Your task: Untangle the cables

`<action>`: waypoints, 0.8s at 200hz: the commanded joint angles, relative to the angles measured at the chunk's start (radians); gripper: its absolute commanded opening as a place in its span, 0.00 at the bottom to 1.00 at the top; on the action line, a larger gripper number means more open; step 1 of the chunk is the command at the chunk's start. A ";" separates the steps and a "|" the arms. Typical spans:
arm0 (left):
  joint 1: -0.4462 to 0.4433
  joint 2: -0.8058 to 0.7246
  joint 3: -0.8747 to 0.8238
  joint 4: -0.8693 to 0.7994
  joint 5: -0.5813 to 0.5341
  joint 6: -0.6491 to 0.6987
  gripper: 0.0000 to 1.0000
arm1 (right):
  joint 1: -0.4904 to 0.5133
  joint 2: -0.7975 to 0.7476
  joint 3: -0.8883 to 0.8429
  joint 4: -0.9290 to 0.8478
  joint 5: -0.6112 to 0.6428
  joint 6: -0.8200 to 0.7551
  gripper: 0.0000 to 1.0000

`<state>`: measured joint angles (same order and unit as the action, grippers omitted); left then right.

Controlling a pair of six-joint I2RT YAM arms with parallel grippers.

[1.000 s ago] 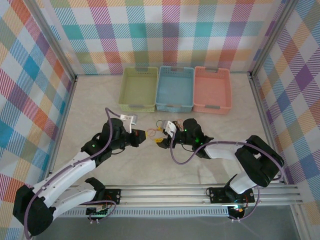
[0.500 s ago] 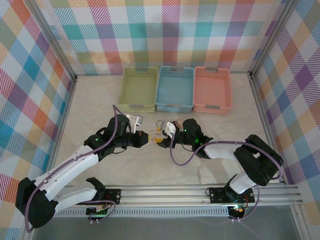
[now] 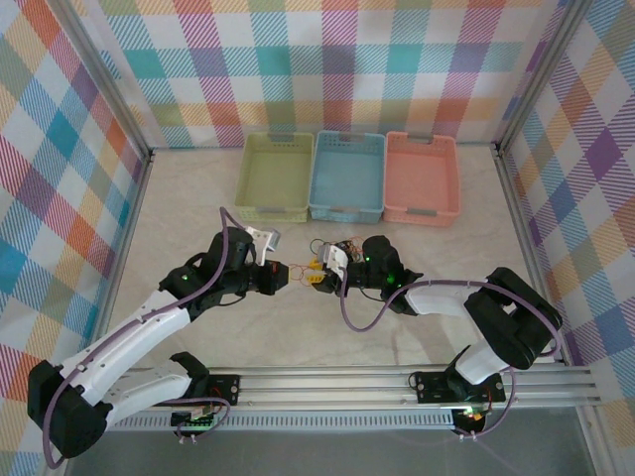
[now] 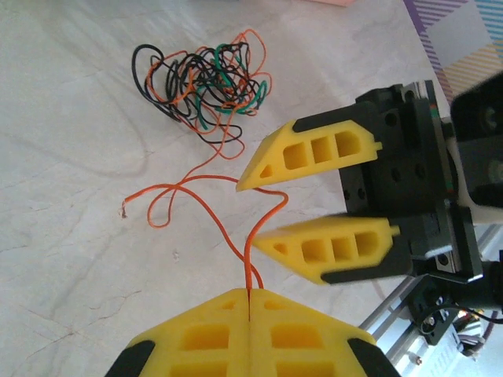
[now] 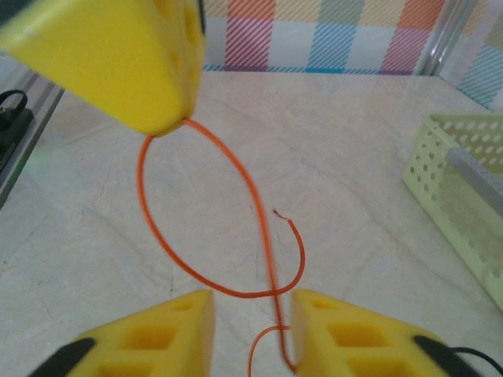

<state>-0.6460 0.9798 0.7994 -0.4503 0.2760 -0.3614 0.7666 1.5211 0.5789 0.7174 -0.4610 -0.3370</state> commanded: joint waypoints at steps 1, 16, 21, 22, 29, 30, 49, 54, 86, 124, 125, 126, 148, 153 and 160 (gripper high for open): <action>-0.011 0.008 -0.006 0.023 0.068 0.010 0.00 | 0.003 -0.013 0.006 0.011 0.023 0.003 0.22; -0.012 0.012 -0.015 0.035 0.078 -0.004 0.00 | 0.003 -0.013 0.005 0.017 0.044 0.006 0.09; -0.012 0.013 -0.017 0.038 0.080 -0.011 0.00 | 0.003 -0.014 0.003 0.019 0.049 0.007 0.07; -0.012 0.015 -0.017 0.040 0.081 -0.012 0.00 | 0.003 -0.015 0.004 0.020 0.051 0.008 0.06; -0.011 0.017 -0.019 0.045 0.086 -0.020 0.12 | 0.003 -0.018 0.000 0.026 0.060 0.012 0.02; -0.012 0.018 -0.019 0.045 0.087 -0.021 0.15 | 0.003 -0.018 0.000 0.027 0.063 0.012 0.01; -0.012 0.022 -0.015 0.039 0.077 -0.057 0.67 | 0.003 -0.022 -0.002 0.034 0.102 0.036 0.00; -0.011 0.018 -0.016 0.038 0.065 -0.069 0.74 | 0.003 -0.022 -0.001 0.034 0.117 0.048 0.00; -0.011 -0.061 -0.067 0.056 -0.109 -0.199 0.95 | -0.012 -0.028 0.002 0.036 0.164 0.125 0.00; -0.010 -0.150 -0.185 0.200 -0.201 -0.374 0.97 | -0.066 -0.032 0.004 0.049 0.146 0.230 0.00; -0.011 -0.151 -0.189 0.210 -0.203 -0.380 0.97 | -0.067 -0.032 0.003 0.051 0.146 0.230 0.00; -0.011 -0.153 -0.193 0.217 -0.203 -0.385 0.97 | -0.068 -0.032 0.003 0.054 0.145 0.230 0.00; -0.009 -0.164 -0.244 0.322 -0.210 -0.513 0.96 | -0.072 -0.036 -0.029 0.124 0.123 0.229 0.00; -0.009 -0.161 -0.247 0.335 -0.213 -0.539 0.95 | -0.072 -0.038 -0.036 0.138 0.120 0.227 0.00; -0.009 -0.157 -0.252 0.350 -0.228 -0.578 0.95 | -0.071 -0.039 -0.043 0.155 0.117 0.224 0.00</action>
<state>-0.6468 0.8268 0.5735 -0.2440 0.1055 -0.7525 0.6933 1.5105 0.5671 0.7647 -0.3080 -0.1429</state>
